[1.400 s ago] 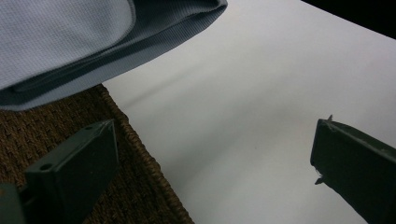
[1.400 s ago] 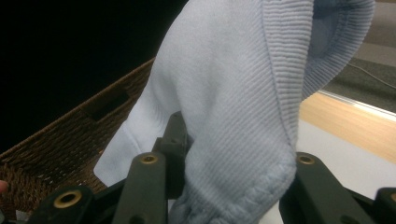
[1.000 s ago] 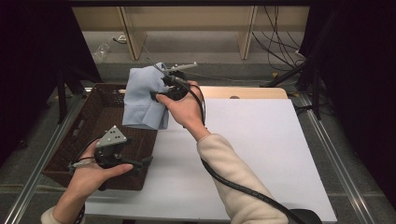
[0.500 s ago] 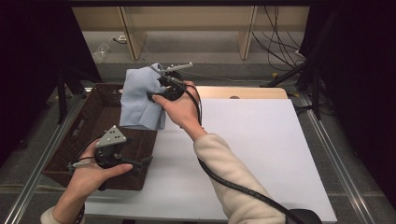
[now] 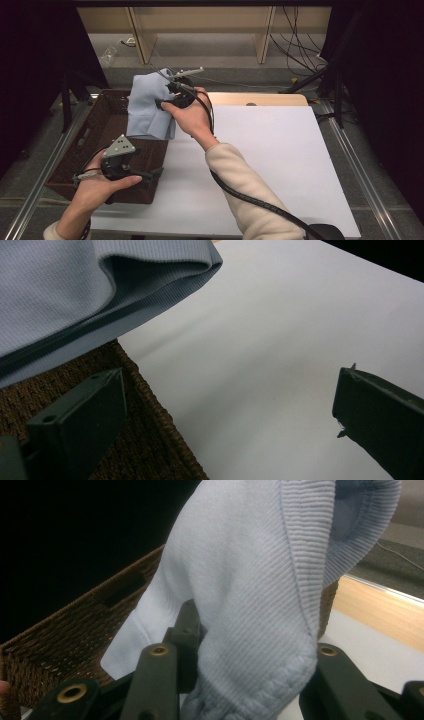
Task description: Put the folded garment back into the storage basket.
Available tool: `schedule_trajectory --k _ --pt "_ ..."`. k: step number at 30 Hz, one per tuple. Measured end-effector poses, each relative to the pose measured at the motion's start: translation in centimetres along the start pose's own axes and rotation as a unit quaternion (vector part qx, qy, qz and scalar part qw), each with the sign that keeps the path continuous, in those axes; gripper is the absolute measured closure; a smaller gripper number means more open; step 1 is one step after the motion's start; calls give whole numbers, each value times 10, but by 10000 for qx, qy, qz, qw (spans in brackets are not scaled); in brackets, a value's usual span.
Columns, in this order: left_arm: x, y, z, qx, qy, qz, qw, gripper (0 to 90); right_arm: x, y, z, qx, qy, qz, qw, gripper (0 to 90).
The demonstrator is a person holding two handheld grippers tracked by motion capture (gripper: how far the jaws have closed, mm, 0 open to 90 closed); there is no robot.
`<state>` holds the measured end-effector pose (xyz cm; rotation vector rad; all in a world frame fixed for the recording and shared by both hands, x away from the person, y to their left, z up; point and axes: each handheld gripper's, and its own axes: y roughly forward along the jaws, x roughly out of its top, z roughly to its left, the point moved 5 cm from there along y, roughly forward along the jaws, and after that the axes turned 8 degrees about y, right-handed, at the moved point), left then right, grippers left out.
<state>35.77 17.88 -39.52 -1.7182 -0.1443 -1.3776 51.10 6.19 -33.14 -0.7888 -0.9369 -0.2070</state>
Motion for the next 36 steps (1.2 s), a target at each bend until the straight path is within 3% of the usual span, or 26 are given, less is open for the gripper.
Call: schedule_trajectory --k 19,36 --pt "0 -1 0 -8 13 3 10000 4 0 8 5 26 -43 45 10000 638" --pt "0 -1 0 -18 20 4 10000 3 2 27 15 69 -80 190 9998 636"
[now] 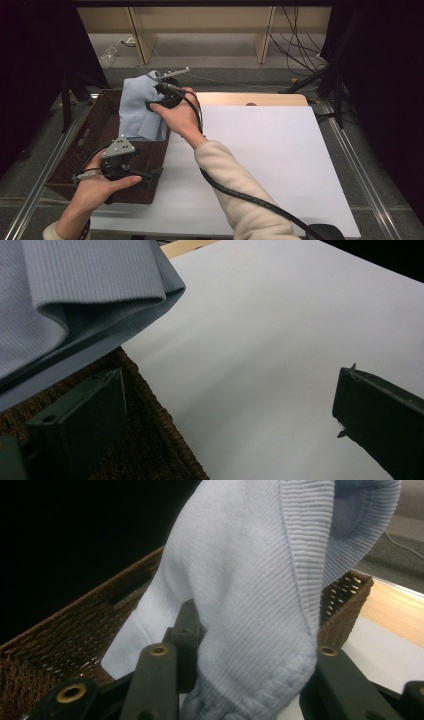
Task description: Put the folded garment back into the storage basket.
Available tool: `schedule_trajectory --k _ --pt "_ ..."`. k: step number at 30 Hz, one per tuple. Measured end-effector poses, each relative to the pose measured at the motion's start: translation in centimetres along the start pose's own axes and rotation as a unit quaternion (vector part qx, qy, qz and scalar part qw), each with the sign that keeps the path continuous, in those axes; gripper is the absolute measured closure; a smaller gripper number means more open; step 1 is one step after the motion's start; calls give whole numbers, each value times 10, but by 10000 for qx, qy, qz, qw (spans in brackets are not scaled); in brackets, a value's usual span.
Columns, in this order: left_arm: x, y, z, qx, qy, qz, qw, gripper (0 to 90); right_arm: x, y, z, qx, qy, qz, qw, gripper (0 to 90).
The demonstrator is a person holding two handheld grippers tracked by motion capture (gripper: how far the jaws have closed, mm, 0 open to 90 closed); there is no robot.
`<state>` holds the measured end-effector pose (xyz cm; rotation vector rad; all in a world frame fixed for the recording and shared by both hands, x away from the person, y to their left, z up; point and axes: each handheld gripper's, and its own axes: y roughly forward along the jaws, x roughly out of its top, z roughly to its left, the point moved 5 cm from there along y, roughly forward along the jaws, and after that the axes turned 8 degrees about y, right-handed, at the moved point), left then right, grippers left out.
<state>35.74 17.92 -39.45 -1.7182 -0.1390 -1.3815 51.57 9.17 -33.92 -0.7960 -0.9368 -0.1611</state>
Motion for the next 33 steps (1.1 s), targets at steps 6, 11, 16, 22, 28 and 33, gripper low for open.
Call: schedule_trajectory --k 6,11,16,22,28,33 --pt "0 0 0 -9 1 11 10000 3 1 8 3 -2 -30 62 10000 635" --pt "-1 1 0 -13 0 25 10000 3 1 16 7 25 -27 114 9999 633" --pt "-1 1 0 -9 -3 17 10000 3 1 22 9 38 -53 172 9998 632" --pt "-1 1 1 -2 -5 34 10000 3 2 29 11 64 -26 235 9997 630" --pt "-1 1 1 -11 0 41 10000 3 1 35 13 56 -22 283 9996 630" --pt "-2 1 2 1 -5 48 10000 3 2 40 16 72 -32 312 9995 628"
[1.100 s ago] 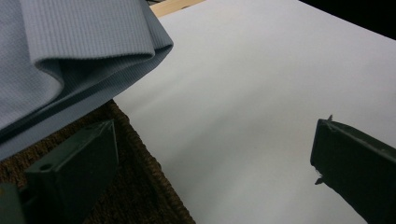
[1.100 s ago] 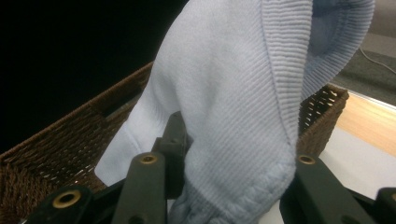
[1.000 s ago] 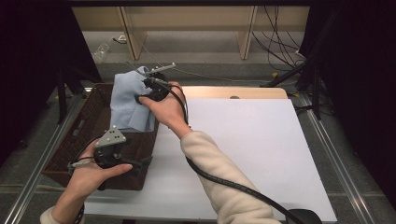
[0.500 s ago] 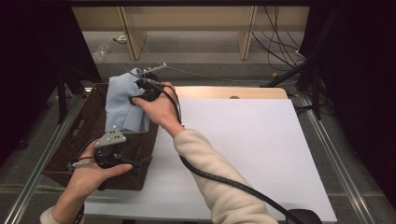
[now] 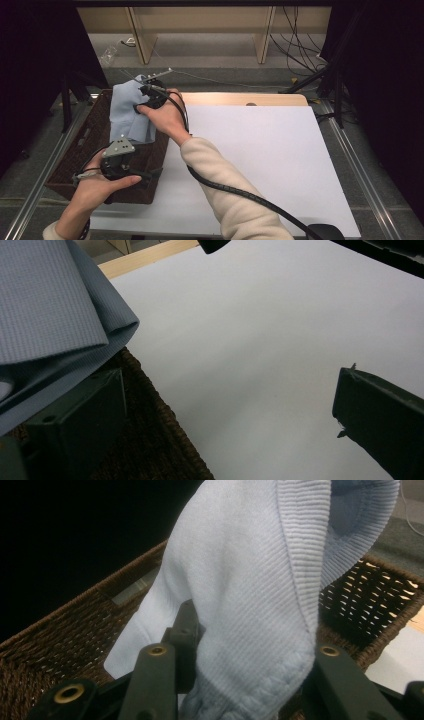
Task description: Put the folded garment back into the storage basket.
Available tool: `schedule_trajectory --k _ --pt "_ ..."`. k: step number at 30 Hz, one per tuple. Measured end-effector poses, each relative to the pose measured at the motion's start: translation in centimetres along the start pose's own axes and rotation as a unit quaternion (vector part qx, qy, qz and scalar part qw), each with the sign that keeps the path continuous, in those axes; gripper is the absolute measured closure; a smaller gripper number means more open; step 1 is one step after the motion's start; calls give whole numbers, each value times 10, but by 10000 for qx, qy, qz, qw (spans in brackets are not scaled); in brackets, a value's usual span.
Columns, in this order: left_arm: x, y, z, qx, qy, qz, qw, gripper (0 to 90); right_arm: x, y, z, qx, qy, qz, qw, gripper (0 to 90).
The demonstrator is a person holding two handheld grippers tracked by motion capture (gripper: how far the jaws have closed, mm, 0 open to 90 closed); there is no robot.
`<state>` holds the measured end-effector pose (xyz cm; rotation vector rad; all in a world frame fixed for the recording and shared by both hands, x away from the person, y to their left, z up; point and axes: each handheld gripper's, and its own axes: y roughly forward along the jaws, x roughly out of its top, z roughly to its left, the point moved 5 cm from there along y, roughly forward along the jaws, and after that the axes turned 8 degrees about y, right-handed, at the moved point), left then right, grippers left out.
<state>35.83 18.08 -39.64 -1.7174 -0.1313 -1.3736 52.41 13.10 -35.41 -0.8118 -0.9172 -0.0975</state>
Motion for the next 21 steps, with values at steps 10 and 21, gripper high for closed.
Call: schedule_trajectory --k 10,21 --pt "0 0 0 -1 9 12 10000 3 1 9 3 13 6 35 10000 627" --pt "-1 0 0 6 7 19 10000 3 0 22 10 230 -6 65 9997 572"
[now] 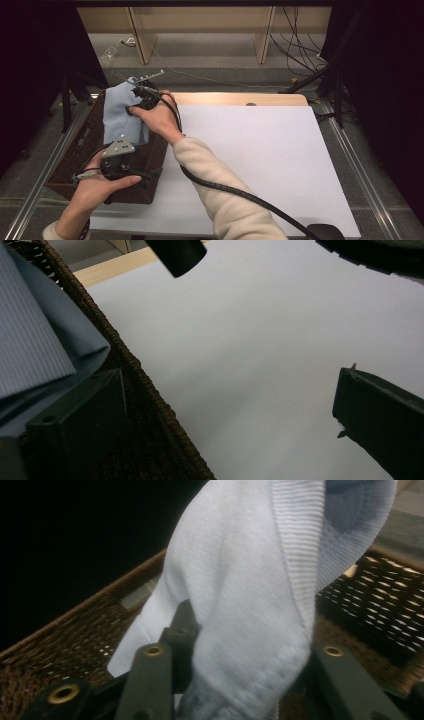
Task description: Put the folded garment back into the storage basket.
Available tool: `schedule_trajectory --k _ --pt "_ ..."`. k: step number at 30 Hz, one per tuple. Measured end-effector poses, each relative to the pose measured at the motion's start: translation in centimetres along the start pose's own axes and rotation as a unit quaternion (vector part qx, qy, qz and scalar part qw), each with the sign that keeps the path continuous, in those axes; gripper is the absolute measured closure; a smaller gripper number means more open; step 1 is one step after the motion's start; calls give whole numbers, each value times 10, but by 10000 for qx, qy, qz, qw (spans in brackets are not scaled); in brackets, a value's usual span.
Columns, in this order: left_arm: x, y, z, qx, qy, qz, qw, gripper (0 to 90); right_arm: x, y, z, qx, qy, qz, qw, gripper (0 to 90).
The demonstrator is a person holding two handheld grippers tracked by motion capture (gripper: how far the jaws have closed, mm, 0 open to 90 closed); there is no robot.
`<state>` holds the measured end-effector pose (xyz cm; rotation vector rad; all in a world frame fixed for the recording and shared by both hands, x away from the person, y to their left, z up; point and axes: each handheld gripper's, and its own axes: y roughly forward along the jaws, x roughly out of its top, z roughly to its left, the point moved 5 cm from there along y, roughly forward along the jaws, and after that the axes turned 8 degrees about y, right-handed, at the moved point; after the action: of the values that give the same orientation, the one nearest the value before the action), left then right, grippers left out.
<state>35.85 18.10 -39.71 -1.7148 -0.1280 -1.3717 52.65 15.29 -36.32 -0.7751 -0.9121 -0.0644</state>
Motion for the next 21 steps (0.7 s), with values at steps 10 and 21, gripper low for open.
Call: schedule_trajectory --k 10,21 --pt "-1 1 -1 -27 4 37 10000 2 -6 5 -22 -952 -439 -46 9945 196" --pt "-1 1 0 10 -23 32 10000 2 -10 -15 -34 -1057 -536 -155 9928 174"
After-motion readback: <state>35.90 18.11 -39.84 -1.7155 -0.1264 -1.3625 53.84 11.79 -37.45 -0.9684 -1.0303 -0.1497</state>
